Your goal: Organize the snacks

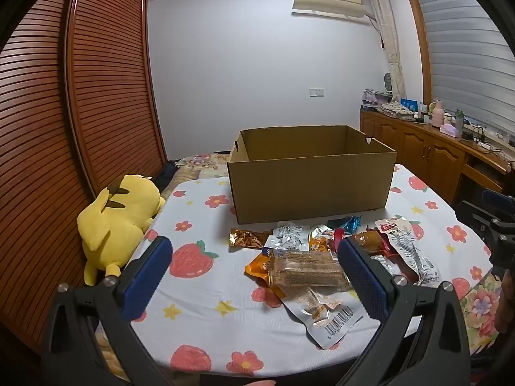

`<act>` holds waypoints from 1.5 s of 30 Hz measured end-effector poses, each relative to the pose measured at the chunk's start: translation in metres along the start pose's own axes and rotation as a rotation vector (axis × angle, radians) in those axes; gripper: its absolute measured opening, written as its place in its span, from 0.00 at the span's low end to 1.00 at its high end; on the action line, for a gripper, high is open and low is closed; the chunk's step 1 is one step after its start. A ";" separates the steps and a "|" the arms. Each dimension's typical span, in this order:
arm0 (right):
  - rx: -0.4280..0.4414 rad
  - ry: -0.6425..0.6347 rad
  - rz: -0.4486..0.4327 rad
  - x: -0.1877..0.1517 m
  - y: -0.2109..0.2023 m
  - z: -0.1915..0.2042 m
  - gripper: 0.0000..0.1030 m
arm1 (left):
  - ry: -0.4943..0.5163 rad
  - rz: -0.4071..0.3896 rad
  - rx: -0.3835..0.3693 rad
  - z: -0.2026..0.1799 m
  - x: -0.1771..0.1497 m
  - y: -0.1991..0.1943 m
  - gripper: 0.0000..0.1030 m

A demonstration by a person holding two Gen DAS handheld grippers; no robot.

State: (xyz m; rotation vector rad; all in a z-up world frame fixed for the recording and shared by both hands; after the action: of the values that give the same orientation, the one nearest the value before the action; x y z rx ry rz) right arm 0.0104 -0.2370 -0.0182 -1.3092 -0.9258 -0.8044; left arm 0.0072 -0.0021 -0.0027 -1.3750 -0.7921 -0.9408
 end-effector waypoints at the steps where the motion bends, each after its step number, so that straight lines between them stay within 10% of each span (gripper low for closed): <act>1: 0.000 0.000 0.000 0.000 0.000 0.000 1.00 | -0.001 -0.001 0.002 0.000 0.000 0.000 1.00; 45: -0.001 0.001 -0.005 -0.001 -0.002 -0.001 1.00 | -0.009 -0.003 -0.003 0.002 0.000 -0.003 1.00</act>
State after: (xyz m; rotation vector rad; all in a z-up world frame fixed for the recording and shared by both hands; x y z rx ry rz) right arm 0.0080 -0.2382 -0.0185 -1.3074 -0.9288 -0.8096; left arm 0.0048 -0.0005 -0.0011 -1.3815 -0.7999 -0.9390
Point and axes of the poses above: each gripper's, at about its wrist camera, not at the fingertips, and y roughly the way its jaws point, z to its left, x to its top, the point moved 1 cm from there along y, roughly the way its jaws point, and after that the axes turned 2 degrees about -x, right-handed, at the moved point
